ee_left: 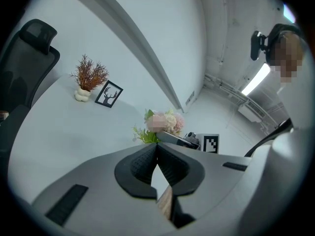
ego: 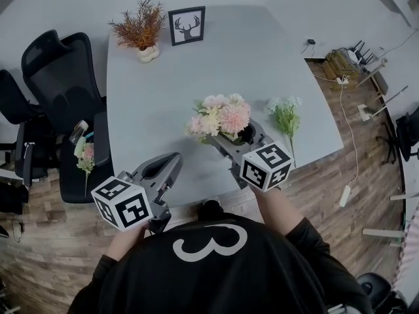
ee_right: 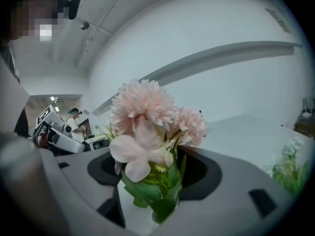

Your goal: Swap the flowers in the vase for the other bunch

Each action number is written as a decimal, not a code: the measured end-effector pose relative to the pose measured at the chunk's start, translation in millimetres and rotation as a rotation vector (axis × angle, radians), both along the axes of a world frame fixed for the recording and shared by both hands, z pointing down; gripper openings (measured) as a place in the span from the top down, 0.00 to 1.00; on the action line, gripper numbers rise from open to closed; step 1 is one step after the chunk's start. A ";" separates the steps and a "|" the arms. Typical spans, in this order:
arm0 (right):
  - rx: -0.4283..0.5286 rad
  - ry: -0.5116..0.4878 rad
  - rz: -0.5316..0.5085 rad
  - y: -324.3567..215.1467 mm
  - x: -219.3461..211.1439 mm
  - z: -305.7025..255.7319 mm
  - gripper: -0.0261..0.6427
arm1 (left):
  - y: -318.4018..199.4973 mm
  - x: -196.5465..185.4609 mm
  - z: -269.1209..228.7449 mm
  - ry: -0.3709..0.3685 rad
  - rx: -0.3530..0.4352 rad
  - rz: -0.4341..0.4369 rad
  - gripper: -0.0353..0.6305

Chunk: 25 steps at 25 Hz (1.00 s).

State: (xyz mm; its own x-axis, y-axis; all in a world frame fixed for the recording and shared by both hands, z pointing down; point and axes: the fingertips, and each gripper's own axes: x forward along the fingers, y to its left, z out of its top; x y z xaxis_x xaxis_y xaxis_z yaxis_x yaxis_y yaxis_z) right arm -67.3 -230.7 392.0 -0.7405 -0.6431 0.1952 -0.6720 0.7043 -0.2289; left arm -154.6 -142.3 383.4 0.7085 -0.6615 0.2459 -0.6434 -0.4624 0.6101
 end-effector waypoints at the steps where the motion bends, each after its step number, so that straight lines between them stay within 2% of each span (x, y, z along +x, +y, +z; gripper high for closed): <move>1: -0.002 -0.001 -0.005 0.6 -0.6 -0.2 0.51 | 0.5 0.0 -0.4 0.000 0.000 0.000 0.93; 13: 0.017 0.018 -0.017 9.0 -1.3 -4.7 0.73 | 11.3 -4.1 -8.5 0.000 0.012 -0.013 0.93; 18: 0.050 0.029 0.004 9.3 0.4 -10.8 0.78 | 16.6 -7.9 -10.7 0.000 0.018 -0.015 0.93; 25: 0.113 0.024 0.033 12.0 1.7 -34.7 0.79 | 25.0 -17.2 -18.5 0.000 0.033 -0.023 0.93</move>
State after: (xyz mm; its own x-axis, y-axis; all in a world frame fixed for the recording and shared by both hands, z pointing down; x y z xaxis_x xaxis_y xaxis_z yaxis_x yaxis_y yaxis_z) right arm -65.6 -218.8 357.3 -0.7143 -0.6862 0.1376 -0.6998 0.7019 -0.1325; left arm -171.8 -117.3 365.0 0.6934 -0.6850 0.2235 -0.6537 -0.4675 0.5951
